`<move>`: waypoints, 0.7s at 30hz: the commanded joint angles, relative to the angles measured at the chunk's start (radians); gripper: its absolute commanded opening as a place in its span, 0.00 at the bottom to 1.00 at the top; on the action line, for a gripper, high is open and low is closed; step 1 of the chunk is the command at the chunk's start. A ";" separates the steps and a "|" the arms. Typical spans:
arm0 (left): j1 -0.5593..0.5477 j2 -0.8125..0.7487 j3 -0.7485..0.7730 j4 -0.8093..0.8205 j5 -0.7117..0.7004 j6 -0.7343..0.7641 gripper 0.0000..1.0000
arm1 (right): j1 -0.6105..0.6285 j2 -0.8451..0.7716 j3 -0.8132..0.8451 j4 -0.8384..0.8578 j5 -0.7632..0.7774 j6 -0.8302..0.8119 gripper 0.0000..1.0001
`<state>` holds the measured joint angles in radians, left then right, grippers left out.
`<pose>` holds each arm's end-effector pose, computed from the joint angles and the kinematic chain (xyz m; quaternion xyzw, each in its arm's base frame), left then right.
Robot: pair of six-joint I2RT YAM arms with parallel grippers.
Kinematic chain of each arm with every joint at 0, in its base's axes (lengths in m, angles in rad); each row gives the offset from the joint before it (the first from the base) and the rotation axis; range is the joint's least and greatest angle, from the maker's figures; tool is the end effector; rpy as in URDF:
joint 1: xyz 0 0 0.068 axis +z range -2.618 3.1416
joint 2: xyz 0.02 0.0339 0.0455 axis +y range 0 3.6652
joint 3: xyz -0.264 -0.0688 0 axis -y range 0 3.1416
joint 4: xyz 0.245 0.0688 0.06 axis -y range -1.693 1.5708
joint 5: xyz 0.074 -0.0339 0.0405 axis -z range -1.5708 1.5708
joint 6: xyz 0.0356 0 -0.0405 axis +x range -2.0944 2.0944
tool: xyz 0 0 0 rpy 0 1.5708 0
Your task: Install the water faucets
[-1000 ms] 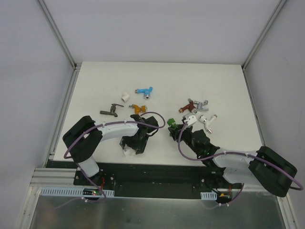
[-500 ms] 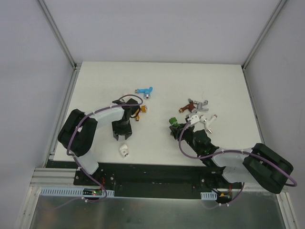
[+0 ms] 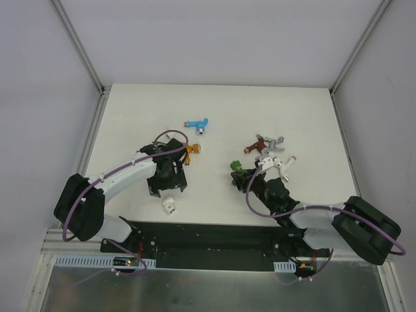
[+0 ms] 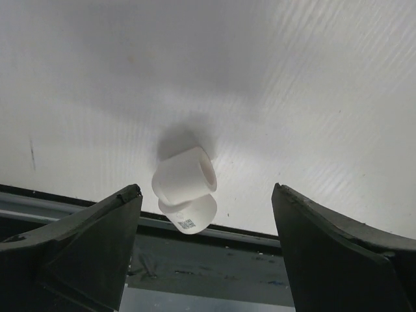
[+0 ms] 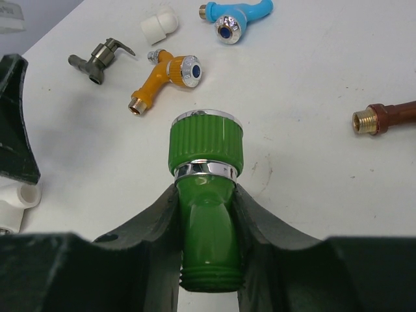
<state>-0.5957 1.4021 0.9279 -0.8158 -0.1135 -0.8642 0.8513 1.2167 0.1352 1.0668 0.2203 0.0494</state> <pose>0.2103 -0.1377 0.2102 -0.1402 0.9786 -0.0513 0.1416 0.1411 0.1493 0.1715 -0.2053 0.6819 0.2332 0.6622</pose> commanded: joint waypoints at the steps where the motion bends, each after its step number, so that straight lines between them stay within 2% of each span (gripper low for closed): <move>1: -0.056 0.027 -0.037 -0.039 0.028 -0.067 0.82 | -0.006 -0.028 0.003 0.078 -0.016 0.018 0.00; 11: -0.099 0.161 -0.023 -0.054 -0.009 -0.070 0.73 | -0.006 -0.031 0.001 0.078 -0.021 0.017 0.00; 15: -0.105 0.163 -0.040 -0.052 -0.011 -0.096 0.69 | -0.006 -0.034 0.000 0.076 -0.018 0.014 0.00; 21: -0.119 0.156 -0.049 -0.051 -0.011 -0.119 0.57 | -0.006 -0.031 0.000 0.078 -0.018 0.018 0.00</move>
<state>-0.7002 1.5707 0.8902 -0.8272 -0.1116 -0.9474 0.8482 1.2087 0.1341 1.0668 0.2142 0.0502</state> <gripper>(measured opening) 0.602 0.355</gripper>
